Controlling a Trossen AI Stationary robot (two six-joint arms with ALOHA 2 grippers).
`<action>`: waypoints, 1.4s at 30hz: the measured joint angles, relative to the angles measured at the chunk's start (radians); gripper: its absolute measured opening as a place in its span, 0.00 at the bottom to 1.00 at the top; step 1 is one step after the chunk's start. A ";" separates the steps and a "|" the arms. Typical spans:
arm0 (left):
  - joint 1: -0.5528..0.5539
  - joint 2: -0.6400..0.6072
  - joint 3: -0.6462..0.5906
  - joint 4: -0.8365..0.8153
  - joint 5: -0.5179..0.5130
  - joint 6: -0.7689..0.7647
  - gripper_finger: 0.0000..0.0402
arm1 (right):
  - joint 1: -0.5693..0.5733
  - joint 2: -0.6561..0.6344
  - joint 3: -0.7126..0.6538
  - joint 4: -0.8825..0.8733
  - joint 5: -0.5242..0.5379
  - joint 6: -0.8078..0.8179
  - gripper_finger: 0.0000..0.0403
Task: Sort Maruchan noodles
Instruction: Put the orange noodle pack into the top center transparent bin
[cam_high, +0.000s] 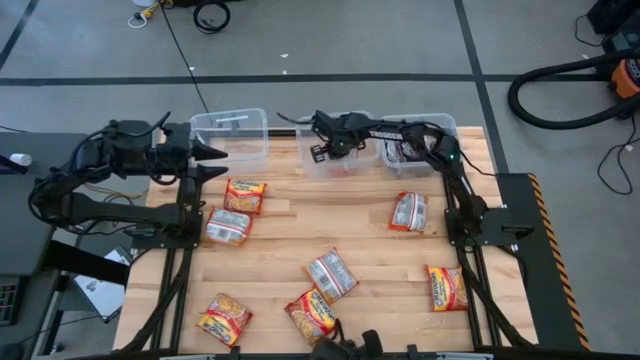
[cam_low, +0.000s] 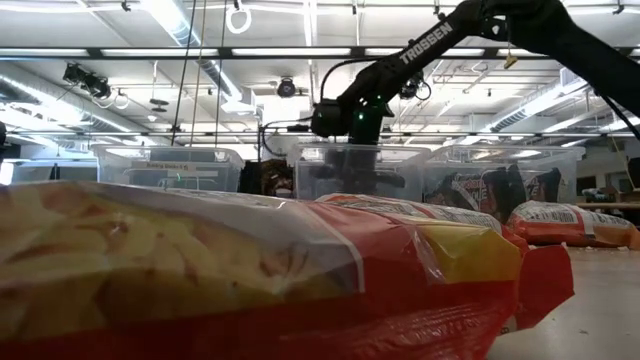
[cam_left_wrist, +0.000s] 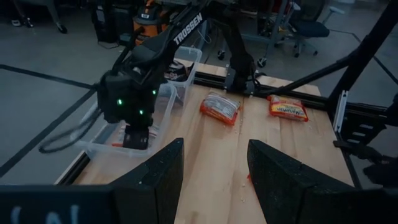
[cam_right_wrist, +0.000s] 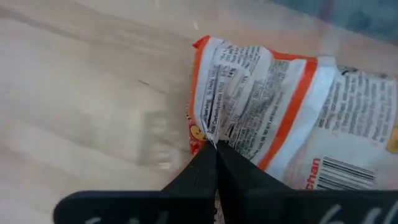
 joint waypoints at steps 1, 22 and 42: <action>0.000 -0.006 0.000 -0.001 0.000 0.000 0.45 | -0.003 -0.017 0.000 0.017 -0.011 0.000 0.02; 0.000 -0.065 0.001 0.000 0.001 -0.071 0.45 | -0.038 -0.073 0.002 0.286 -0.318 -0.034 0.01; 0.000 -0.063 0.001 0.014 0.000 -0.087 0.45 | 0.023 -0.147 0.003 0.234 -0.079 -0.095 0.27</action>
